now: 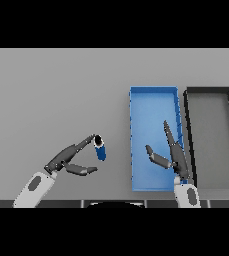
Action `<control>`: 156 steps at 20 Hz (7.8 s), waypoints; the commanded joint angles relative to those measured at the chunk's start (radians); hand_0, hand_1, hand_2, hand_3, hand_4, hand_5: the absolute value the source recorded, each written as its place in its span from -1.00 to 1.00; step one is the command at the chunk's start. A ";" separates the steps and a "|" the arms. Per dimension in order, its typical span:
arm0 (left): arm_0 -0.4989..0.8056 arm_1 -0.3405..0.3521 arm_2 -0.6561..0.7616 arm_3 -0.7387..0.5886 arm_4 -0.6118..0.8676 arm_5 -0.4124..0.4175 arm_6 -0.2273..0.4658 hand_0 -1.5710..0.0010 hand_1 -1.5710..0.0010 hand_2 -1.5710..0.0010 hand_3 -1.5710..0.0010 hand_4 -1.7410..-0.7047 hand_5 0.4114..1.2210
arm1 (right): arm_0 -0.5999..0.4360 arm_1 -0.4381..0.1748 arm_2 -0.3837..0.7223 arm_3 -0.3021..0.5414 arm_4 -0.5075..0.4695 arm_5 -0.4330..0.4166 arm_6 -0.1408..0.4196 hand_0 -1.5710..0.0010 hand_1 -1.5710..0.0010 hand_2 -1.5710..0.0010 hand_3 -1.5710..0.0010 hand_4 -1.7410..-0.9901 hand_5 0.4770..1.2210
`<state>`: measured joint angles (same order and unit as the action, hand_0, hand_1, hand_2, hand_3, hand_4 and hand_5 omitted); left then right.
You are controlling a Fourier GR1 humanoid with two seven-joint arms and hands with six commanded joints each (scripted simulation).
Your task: Pick up the blue pipe and place it into the blue bin.
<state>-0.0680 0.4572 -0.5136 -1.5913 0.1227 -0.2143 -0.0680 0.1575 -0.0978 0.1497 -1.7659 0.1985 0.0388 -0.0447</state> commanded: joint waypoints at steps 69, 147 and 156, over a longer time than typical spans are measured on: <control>-0.190 -0.303 -0.091 0.007 -0.020 0.029 0.014 -1.00 -1.00 -1.00 -0.94 -1.00 1.00 | -0.434 -0.176 0.218 -0.230 -0.444 0.422 0.390 1.00 1.00 1.00 1.00 0.36 -0.85; -0.147 -0.278 -0.029 -0.012 -0.181 -0.086 0.149 1.00 1.00 1.00 1.00 0.66 -0.87 | -0.752 -0.484 0.077 0.287 -0.992 -0.167 0.602 -1.00 -1.00 -1.00 -1.00 -1.00 0.73; -0.142 -0.275 -0.031 -0.020 -0.179 -0.086 0.158 1.00 1.00 1.00 1.00 0.65 -0.90 | -0.685 -0.604 0.365 0.392 -1.146 -0.274 0.655 -0.33 -0.19 -0.13 0.09 -0.24 0.85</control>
<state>-0.2098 0.1821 -0.5444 -1.6112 -0.0560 -0.3011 0.0882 -0.5280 -0.7020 0.5143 -1.3739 -0.9470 -0.2345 0.6100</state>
